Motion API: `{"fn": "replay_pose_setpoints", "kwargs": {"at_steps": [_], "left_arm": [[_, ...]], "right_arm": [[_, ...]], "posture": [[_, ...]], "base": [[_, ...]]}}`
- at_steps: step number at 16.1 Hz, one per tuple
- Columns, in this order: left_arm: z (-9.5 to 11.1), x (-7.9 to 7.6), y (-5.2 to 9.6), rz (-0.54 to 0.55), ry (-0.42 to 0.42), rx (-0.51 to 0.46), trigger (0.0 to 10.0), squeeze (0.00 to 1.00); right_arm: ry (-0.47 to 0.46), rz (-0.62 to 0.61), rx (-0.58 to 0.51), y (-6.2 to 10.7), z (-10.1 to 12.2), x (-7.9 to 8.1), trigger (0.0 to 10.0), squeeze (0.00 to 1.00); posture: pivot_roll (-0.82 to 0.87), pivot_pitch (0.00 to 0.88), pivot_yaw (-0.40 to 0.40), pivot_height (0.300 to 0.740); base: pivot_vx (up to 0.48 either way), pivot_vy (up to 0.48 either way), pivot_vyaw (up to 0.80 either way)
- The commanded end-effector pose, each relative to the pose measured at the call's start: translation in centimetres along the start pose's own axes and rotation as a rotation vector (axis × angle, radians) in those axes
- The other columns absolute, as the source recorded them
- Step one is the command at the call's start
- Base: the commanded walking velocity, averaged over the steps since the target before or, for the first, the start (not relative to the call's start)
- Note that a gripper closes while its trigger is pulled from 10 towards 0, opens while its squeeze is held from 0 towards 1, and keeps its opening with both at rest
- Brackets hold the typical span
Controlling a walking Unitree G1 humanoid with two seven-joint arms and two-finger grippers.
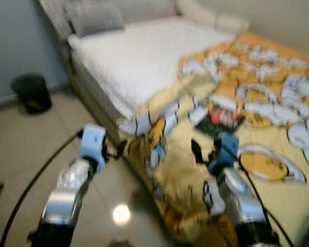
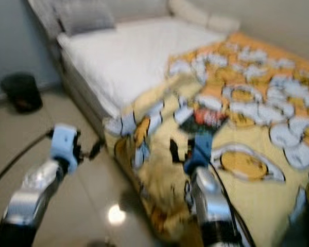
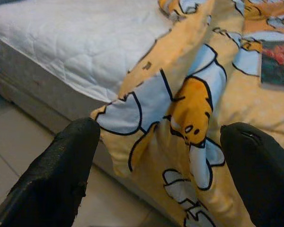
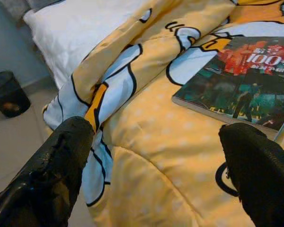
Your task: Clean up the room
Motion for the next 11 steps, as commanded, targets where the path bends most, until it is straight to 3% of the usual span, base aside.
{"fn": "replay_pose_setpoints", "kwargs": {"at_steps": [1, 4, 6, 11], "left_arm": [[0.67, -0.21, -0.23, -0.008, -0.009, -0.014, 10.0, 0.30], [0.72, -0.13, -0.22, -0.005, -0.007, -0.014, 10.0, 0.30], [0.83, -0.06, -0.26, 0.001, -0.010, -0.018, 10.0, 0.30], [1.21, 0.08, -0.35, -0.001, -0.005, -0.026, 10.0, 0.30]], "right_arm": [[-0.002, -0.005, -0.006, -0.07, 0.39, -0.18, 10.0, 0.00], [-0.005, -0.006, 0.000, -0.08, 0.41, -0.19, 10.0, 0.00], [-0.005, -0.008, 0.002, -0.11, 0.39, -0.24, 10.0, 0.00], [0.012, -0.016, 0.006, -0.25, 0.42, -0.41, 10.0, 0.00]], "posture": [[0.13, 0.000, -0.026, 0.740], [0.13, 0.000, -0.025, 0.740], [0.13, 0.000, -0.023, 0.740], [0.13, 0.000, -0.021, 0.740]], "base": [[0.000, 0.401, -0.52], [0.000, 0.411, -0.52], [0.000, 0.000, -0.41], [0.000, 0.000, 0.00]]}}
Point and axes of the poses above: a point about 5 cm out from each wrist's last joint towards the gripper, its own y axis pointing back from the gripper into the wrist, its own z axis along the axis of the wrist's last joint, x = y × z, the point moved 6 cm from there along -y, pointing out of the wrist towards the gripper, and after that the axes turned 14 degrees about y, right-handed, at the moved point
